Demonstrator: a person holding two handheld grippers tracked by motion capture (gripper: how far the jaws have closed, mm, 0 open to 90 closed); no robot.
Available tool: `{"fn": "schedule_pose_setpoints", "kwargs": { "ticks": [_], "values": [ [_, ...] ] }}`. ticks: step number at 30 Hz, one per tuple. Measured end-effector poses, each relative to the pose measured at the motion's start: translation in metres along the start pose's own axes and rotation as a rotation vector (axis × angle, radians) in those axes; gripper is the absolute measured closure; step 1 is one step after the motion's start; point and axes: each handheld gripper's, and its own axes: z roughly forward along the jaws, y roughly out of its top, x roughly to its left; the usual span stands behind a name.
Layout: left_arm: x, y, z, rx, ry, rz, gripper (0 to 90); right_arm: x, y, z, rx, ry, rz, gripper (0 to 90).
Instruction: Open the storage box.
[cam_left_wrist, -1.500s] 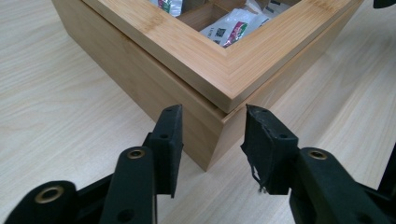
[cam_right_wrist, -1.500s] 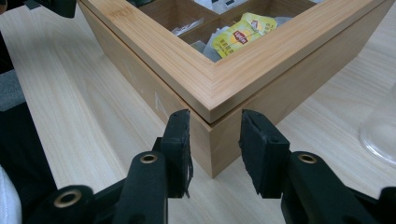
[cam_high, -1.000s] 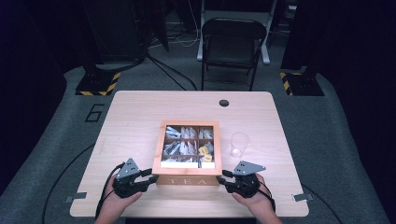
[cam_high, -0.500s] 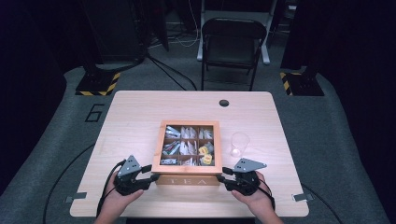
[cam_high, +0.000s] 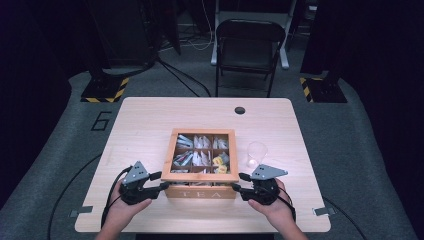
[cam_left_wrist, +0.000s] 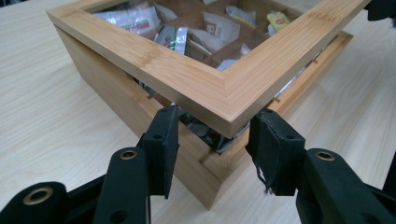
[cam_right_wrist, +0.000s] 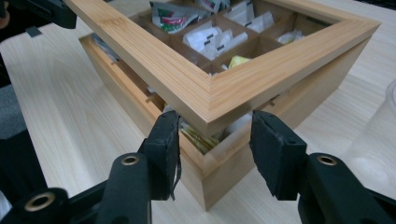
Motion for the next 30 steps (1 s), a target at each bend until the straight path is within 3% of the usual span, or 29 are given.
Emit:
{"fn": "schedule_pose_setpoints", "kwargs": {
  "ticks": [3, 11, 18, 30],
  "values": [
    [0.001, 0.003, 0.0, -0.005, -0.001, -0.006, 52.4, 0.0, 0.002, -0.001, -0.018, 0.003, 0.013, 51.3],
    [0.004, 0.01, -0.001, 0.01, -0.005, 0.01, 52.4, -0.002, 0.011, -0.003, -0.003, 0.009, 0.018, 50.7],
    [0.007, 0.018, -0.005, -0.016, 0.006, 0.002, 50.9, -0.005, 0.022, -0.008, 0.001, 0.014, 0.029, 50.8],
    [0.014, 0.044, -0.012, -0.029, 0.021, 0.048, 49.5, -0.014, 0.047, -0.016, -0.01, 0.037, 0.041, 51.0]
  ]
}}
